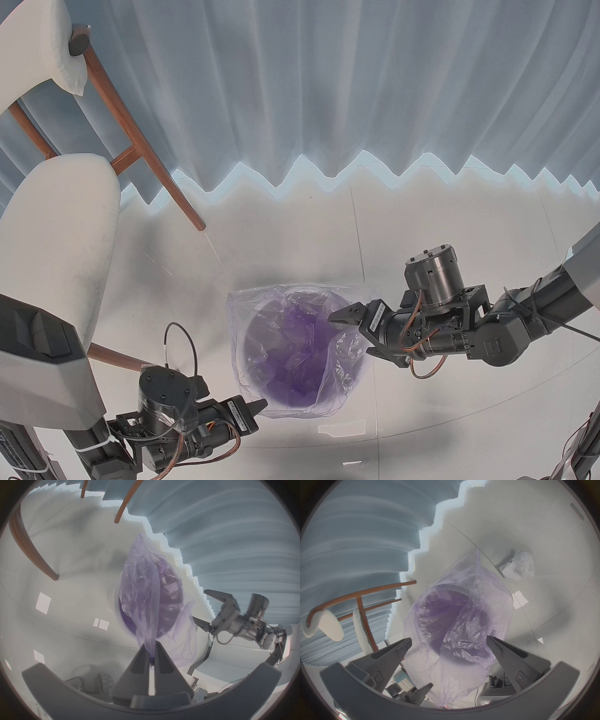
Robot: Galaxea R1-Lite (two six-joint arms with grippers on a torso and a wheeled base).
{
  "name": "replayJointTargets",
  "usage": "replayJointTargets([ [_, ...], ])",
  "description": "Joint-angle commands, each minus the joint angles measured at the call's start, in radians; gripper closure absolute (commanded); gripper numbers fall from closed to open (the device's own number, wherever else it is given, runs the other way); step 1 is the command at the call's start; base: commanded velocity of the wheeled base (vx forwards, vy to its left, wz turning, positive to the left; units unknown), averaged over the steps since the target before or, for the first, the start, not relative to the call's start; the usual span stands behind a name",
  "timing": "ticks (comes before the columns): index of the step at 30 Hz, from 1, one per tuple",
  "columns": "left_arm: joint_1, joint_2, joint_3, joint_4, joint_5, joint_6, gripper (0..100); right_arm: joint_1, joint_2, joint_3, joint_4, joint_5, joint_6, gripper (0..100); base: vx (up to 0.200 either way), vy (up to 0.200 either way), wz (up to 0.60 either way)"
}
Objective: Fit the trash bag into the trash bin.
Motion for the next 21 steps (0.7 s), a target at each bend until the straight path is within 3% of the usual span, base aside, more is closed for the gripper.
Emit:
replayJointTargets([
  [1, -0.028, -0.082, 0.038, -0.003, -0.011, 0.005, 100, 0.001, 0.058, -0.092, 0.077, 0.001, -0.027, 0, 0.000, 0.000, 0.00],
  [17, -0.077, -0.078, 0.054, -0.003, -0.008, 0.006, 100, 0.008, 0.141, -0.180, 0.164, 0.013, -0.101, 0, 0.000, 0.000, 0.00],
  [18, -0.077, -0.078, 0.054, -0.003, -0.008, 0.006, 100, 0.008, 0.141, -0.180, 0.164, 0.013, -0.101, 100, 0.000, 0.000, 0.00],
  [21, -0.077, -0.079, 0.055, -0.003, -0.006, 0.006, 100, 0.005, 0.139, -0.184, 0.187, 0.013, -0.101, 100, 0.000, 0.000, 0.00],
])
